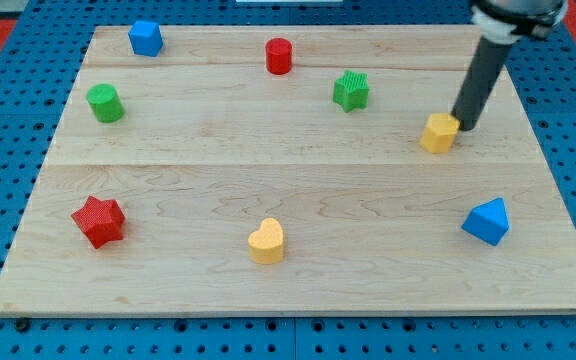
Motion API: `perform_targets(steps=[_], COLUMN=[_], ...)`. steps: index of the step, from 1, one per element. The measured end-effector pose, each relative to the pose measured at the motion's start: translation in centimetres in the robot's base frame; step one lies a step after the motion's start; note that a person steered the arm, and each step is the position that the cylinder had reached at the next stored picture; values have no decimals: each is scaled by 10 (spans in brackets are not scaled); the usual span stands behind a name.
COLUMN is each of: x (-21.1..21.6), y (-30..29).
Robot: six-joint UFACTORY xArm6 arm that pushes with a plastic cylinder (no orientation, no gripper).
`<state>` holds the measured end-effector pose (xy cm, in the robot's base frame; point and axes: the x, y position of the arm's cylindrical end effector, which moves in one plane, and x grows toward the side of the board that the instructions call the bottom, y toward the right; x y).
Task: Move the hexagon diagonally in between the green star and triangle
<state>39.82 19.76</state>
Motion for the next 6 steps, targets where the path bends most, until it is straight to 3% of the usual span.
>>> perform_targets(steps=[1, 2, 3, 4, 5, 6], x=[-2, 5, -5, 21, 64, 178], y=[15, -33, -31, 45, 134, 120])
